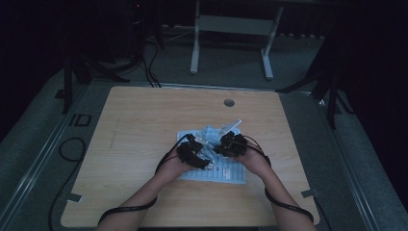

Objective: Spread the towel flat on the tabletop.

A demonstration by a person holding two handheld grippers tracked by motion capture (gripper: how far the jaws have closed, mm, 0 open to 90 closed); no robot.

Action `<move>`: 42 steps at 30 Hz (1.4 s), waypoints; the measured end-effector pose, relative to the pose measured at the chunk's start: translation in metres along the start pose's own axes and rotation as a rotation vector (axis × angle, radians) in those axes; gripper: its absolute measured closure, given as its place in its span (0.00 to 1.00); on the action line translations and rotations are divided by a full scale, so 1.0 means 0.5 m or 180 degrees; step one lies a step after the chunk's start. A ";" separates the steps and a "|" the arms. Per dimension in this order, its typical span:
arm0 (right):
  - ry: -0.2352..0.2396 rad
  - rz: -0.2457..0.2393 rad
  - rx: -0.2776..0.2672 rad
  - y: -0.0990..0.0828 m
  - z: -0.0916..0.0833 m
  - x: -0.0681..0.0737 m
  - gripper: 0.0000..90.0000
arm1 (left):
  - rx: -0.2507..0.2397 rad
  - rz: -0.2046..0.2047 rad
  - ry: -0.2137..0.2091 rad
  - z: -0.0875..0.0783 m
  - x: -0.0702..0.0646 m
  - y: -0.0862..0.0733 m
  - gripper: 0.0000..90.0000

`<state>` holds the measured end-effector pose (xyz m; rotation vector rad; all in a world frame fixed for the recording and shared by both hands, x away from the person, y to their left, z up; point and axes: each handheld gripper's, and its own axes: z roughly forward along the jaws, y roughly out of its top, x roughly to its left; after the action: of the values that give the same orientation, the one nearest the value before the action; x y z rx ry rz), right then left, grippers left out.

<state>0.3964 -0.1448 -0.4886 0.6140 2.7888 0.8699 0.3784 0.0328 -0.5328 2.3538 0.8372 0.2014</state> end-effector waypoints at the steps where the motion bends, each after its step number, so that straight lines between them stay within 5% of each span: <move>1: 0.0021 0.0012 0.0002 -0.003 0.000 -0.002 0.97 | -0.0001 0.0001 0.0009 0.004 -0.002 0.004 0.36; 9: 0.0121 0.0040 0.0060 -0.025 0.008 -0.004 0.97 | -0.0128 0.0044 0.0116 0.018 -0.013 0.024 0.57; 15: 0.0127 0.0043 0.0065 -0.032 0.005 -0.005 0.97 | -0.0191 0.0138 0.0112 0.021 -0.019 0.030 0.94; 23: 0.0040 0.0098 -0.0023 -0.041 -0.032 -0.014 0.97 | -0.0145 0.0195 0.0197 -0.005 -0.026 0.030 0.97; 35: -0.0246 0.0230 -0.0304 -0.059 -0.135 -0.046 0.97 | -0.0469 0.0238 0.0299 -0.161 -0.017 0.034 0.97; 41: -0.0386 0.0342 -0.0463 -0.074 -0.192 -0.064 0.97 | -0.0630 0.0092 0.0423 -0.244 0.020 0.025 0.97; 42: -0.0412 0.0380 -0.0503 -0.077 -0.204 -0.070 0.97 | -0.0626 0.0046 0.0536 -0.257 0.039 0.022 0.97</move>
<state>0.3879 -0.2403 -0.4264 0.7863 2.5609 1.0229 0.3567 0.1037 -0.4253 2.1806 0.8389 0.4720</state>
